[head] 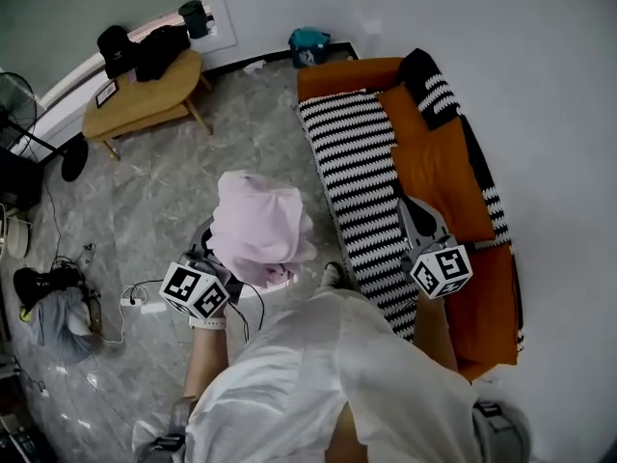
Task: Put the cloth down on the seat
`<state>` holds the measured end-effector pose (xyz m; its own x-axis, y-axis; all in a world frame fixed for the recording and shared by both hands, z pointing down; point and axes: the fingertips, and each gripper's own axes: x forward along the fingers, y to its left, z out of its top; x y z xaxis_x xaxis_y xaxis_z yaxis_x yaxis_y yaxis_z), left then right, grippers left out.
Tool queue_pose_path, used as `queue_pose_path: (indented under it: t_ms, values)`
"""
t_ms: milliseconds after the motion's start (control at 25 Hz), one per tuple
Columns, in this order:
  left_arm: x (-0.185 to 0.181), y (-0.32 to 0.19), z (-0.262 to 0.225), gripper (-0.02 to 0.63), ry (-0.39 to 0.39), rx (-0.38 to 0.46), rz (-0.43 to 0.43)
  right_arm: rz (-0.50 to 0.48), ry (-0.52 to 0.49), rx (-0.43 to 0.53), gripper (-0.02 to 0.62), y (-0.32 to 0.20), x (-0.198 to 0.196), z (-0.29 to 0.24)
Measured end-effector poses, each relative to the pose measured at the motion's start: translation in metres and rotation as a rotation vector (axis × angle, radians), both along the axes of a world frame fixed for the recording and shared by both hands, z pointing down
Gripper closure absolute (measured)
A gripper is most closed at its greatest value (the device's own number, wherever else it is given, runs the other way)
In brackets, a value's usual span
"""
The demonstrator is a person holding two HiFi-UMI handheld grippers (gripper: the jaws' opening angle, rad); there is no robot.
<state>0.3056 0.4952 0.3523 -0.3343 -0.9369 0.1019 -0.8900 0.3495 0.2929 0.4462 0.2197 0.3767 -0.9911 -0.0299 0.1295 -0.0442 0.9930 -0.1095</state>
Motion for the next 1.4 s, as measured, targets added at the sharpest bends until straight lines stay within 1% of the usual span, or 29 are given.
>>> queue_pose_path:
  t_ms: [120,240,320,440,520,640,800,960,1120,1280,1400]
  values:
    - [-0.016,-0.027,-0.008,0.469,-0.030,0.008,-0.009,-0.023,0.000,0.004,0.586,-0.028,-0.020,0.002]
    - [-0.034,-0.045,-0.014,0.469,-0.040,0.024,-0.043,-0.060,0.006,0.029,0.586,-0.047,-0.044,0.002]
    - [-0.045,-0.054,-0.014,0.469,-0.034,0.029,-0.055,-0.076,0.011,0.028,0.586,-0.056,-0.059,0.004]
    - [-0.063,-0.067,-0.012,0.469,-0.025,0.025,-0.037,-0.094,0.009,0.019,0.586,-0.061,-0.082,0.006]
    - [-0.081,-0.074,-0.009,0.469,-0.022,0.029,-0.029,-0.100,0.013,0.018,0.586,-0.063,-0.103,0.009]
    - [-0.114,-0.085,-0.001,0.469,0.008,0.027,-0.025,-0.100,0.029,0.014,0.586,-0.070,-0.136,0.017]
    - [-0.163,-0.113,0.010,0.469,0.022,0.032,0.031,-0.077,0.038,0.023,0.586,-0.090,-0.181,0.019]
    - [-0.217,-0.143,0.006,0.469,-0.004,0.050,0.123,-0.042,0.035,0.026,0.586,-0.109,-0.231,0.011]
    - [-0.272,-0.171,-0.001,0.469,-0.007,0.054,0.191,0.008,0.041,0.030,0.586,-0.120,-0.275,0.009]
    - [-0.316,-0.210,0.007,0.469,-0.031,0.043,0.266,0.054,0.034,0.018,0.586,-0.131,-0.308,0.016]
    - [-0.340,-0.244,0.014,0.469,-0.048,0.019,0.311,0.065,0.050,0.019,0.585,-0.140,-0.321,0.021]
